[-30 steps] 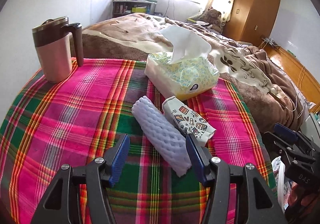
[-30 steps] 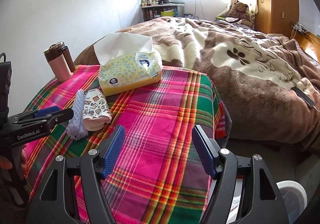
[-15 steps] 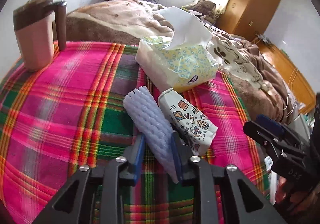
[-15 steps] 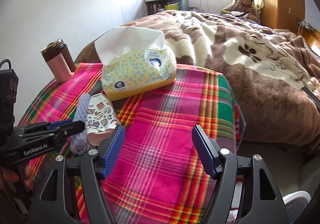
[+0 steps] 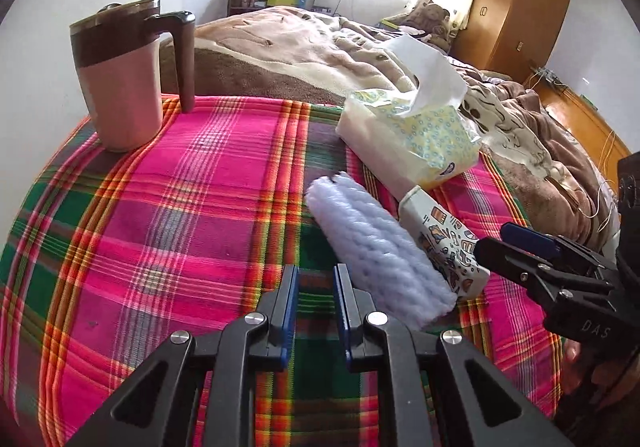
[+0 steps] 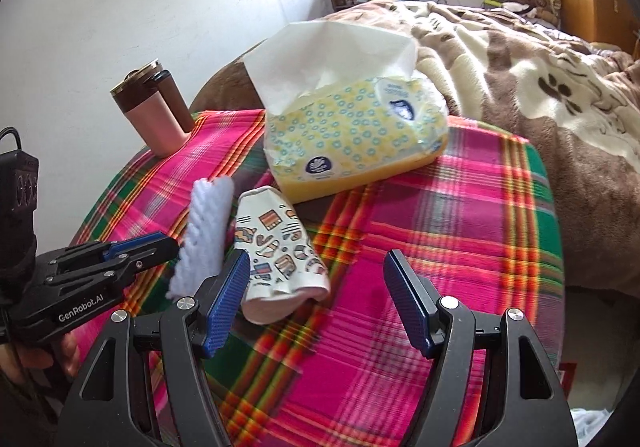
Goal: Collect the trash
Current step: 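Grasp the patterned paper cup with the right tool while the left tool grasps the white foam sleeve, then carry the paper cup and foam sleeve over the trash bin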
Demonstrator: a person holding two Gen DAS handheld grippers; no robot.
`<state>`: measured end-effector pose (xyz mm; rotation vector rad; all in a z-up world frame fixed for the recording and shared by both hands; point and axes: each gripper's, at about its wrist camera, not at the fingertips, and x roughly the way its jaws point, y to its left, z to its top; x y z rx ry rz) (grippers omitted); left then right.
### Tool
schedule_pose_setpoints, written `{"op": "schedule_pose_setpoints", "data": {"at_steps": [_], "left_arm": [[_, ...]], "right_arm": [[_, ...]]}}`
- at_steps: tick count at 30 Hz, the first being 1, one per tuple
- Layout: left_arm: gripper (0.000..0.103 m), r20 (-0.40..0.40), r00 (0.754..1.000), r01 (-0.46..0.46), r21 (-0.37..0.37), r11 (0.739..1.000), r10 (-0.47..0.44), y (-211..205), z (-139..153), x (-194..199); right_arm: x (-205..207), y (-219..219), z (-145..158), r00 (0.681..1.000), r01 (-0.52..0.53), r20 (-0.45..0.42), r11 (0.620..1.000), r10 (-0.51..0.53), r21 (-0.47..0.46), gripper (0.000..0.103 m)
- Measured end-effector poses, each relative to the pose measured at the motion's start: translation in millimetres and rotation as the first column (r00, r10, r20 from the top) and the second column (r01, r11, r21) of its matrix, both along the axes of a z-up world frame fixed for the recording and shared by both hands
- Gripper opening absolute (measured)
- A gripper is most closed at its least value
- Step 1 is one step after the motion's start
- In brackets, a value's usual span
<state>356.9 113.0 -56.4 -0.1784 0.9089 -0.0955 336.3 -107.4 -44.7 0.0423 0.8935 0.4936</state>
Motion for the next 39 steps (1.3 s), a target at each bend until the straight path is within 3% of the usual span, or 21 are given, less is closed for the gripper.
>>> {"op": "schedule_pose_setpoints", "data": {"at_steps": [3,5,7,10,12,14,21,33,37,39], "left_arm": [[0.018,0.004,1.000,0.001,-0.026,1.000,-0.001,4.5,0.5,-0.5],[0.018,0.014,1.000,-0.004,-0.038,0.999,0.005,5.4,2.3,-0.4],[0.018,0.016,1.000,-0.007,-0.059,0.998,0.008,7.0,3.7,0.0],[0.018,0.019,1.000,-0.012,-0.063,0.998,0.014,6.7,4.9,0.5],[0.019,0.015,1.000,-0.018,-0.079,0.997,0.019,6.8,4.6,2.0],[0.033,0.016,1.000,-0.021,-0.082,0.996,0.022,4.2,4.6,4.2],[0.050,0.020,1.000,-0.020,-0.134,0.991,0.023,-5.3,4.4,11.3],[0.049,-0.018,1.000,-0.005,-0.112,0.994,0.003,-39.4,-9.3,28.6],[0.025,-0.026,0.999,0.031,-0.153,0.988,-0.035,-49.2,-12.4,30.6],[0.023,-0.018,0.999,0.032,-0.142,0.989,-0.035,-53.6,-10.7,28.5]], "right_arm": [[4.6,4.3,-7.1,0.999,-0.004,-0.033,1.000,0.005,0.011,0.070],[7.2,5.1,-10.5,0.998,-0.013,-0.060,0.999,0.015,0.036,0.063],[6.9,3.4,-11.4,0.996,-0.030,-0.081,0.995,0.038,0.095,0.043],[4.6,2.6,-8.0,0.996,-0.034,-0.078,0.994,0.042,0.100,0.026],[1.6,1.2,-4.3,0.996,-0.051,-0.071,0.993,0.059,0.109,0.025],[-0.9,-2.5,-2.4,0.996,-0.047,-0.068,0.992,0.055,0.118,0.025],[-3.1,-20.0,6.3,0.998,0.062,0.013,0.995,-0.064,0.079,0.025],[-2.1,-36.0,4.9,0.990,0.137,0.029,0.987,-0.140,0.081,0.025],[-5.3,-40.8,6.9,0.988,0.148,0.034,0.985,-0.152,0.084,0.025],[-8.6,-45.3,9.0,0.987,0.153,0.037,0.984,-0.157,0.091,0.025]]}}
